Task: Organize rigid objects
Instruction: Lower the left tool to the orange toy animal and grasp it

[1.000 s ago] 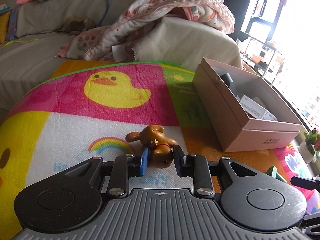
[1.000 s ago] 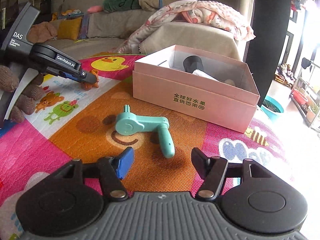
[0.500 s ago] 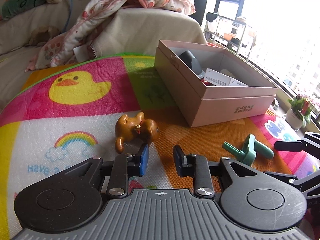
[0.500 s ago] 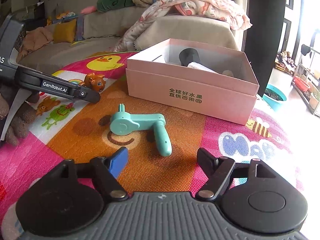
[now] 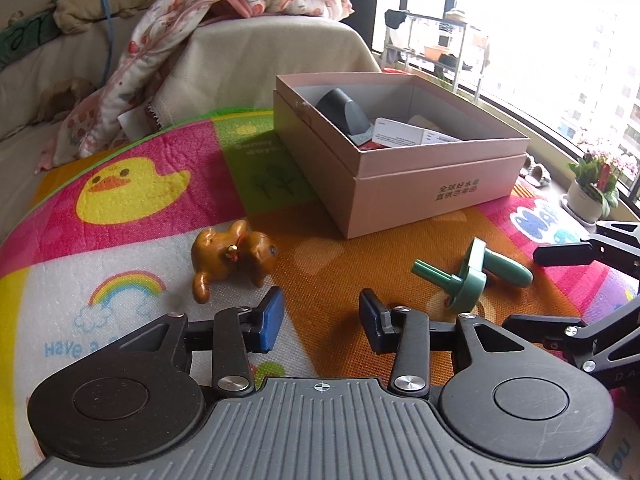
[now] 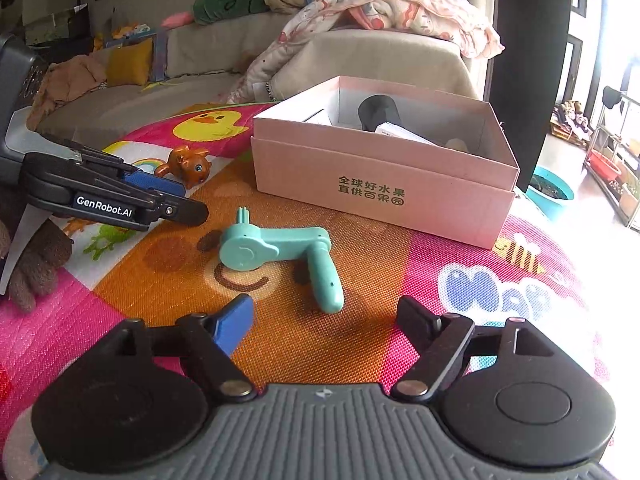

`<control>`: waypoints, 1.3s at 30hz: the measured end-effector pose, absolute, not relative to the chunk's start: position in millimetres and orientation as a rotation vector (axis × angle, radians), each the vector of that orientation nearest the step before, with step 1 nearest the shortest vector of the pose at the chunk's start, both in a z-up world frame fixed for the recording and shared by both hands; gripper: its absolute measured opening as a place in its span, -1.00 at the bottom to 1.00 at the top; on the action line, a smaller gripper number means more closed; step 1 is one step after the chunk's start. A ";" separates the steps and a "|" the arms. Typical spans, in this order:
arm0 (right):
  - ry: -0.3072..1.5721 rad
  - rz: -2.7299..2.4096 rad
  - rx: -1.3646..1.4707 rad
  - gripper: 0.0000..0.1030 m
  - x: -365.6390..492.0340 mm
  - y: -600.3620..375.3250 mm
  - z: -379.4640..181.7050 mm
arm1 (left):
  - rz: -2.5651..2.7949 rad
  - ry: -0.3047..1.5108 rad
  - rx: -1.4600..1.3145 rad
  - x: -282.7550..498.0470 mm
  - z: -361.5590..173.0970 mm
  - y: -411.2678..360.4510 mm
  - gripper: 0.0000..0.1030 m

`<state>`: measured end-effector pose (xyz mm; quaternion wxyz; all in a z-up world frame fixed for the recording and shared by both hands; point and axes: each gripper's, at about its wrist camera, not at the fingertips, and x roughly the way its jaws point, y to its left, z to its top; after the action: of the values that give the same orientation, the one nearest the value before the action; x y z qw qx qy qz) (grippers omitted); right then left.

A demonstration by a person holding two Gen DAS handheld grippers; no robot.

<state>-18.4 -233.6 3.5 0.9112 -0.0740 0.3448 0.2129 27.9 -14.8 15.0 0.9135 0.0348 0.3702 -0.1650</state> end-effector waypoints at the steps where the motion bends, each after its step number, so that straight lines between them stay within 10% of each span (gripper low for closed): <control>1: 0.711 0.439 -0.152 0.55 -18.3 -233.7 3.6 | -0.360 0.763 0.060 26.8 16.5 -13.5 -0.14; 9: 0.713 0.442 -0.152 0.58 -17.1 -233.0 3.4 | -0.204 0.556 0.043 19.3 47.9 19.1 -0.16; 39: 0.731 0.483 -0.146 0.80 -14.4 -232.5 2.8 | -0.350 0.683 0.102 41.1 7.4 -9.8 -0.18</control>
<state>-14.4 -232.5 2.8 0.9031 -0.0706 0.3535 0.2335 41.1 -9.8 7.4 0.9260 0.0499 0.3332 -0.1706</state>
